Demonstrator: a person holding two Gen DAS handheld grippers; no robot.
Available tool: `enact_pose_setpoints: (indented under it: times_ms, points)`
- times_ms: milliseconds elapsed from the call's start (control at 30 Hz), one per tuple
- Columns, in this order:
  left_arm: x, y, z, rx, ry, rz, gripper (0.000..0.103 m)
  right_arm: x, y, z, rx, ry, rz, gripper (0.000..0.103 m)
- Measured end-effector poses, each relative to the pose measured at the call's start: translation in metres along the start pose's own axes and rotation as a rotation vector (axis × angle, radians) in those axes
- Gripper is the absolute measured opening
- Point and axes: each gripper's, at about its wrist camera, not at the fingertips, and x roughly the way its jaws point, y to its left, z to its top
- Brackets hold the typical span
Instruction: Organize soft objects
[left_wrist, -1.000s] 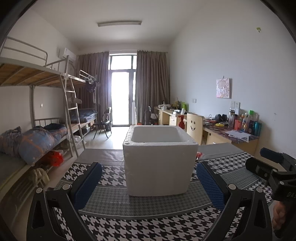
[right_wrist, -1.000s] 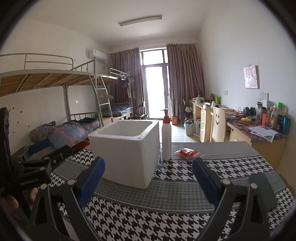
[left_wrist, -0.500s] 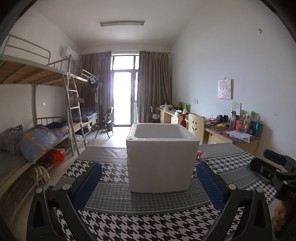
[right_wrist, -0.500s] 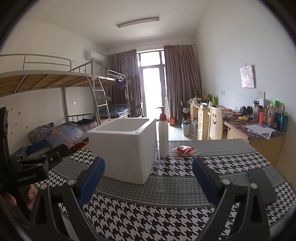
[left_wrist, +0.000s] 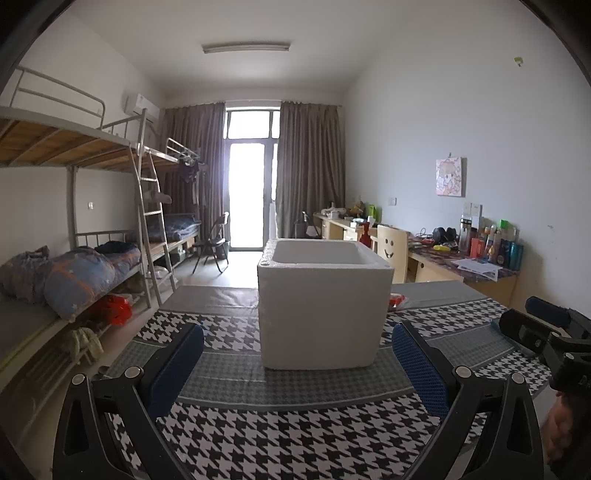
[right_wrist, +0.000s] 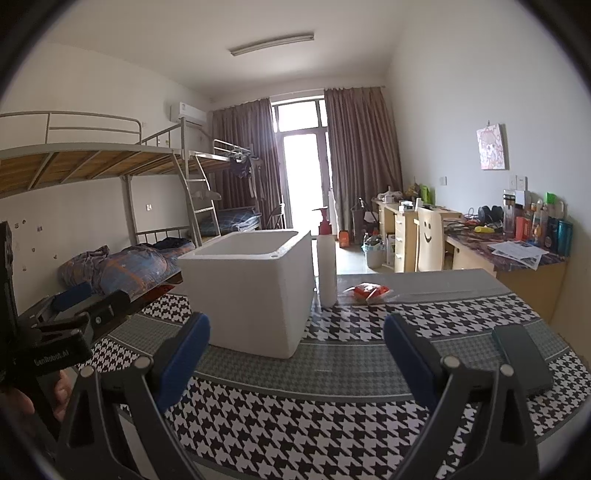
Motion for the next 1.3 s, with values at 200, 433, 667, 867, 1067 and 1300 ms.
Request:
enact_pose_setpoints:
  times_ms: [200,433,667,867,1067,1300]
  points:
    - [-0.015,-0.002,-0.002,0.006,-0.017,0.004,0.102,-0.014,0.008,-0.007,-0.006,-0.005,0.012,0.097]
    - [-0.029,-0.008,-0.008,0.02,-0.031,-0.003,0.102,-0.033,0.01,-0.013,-0.008,-0.028,0.016,0.097]
    - [-0.035,-0.013,-0.013,0.024,-0.037,0.004,0.102,-0.046,0.005,-0.02,0.013,-0.047,0.006,0.097]
    - [-0.044,-0.012,-0.019,0.016,-0.049,0.002,0.102,-0.053,0.004,-0.026,0.02,-0.048,-0.002,0.097]
    - [-0.055,-0.012,-0.024,0.022,-0.051,-0.003,0.102,-0.063,0.008,-0.029,0.013,-0.058,-0.009,0.097]
    - [-0.066,-0.009,-0.025,0.019,-0.065,0.004,0.102,-0.069,0.014,-0.03,0.005,-0.07,-0.001,0.097]
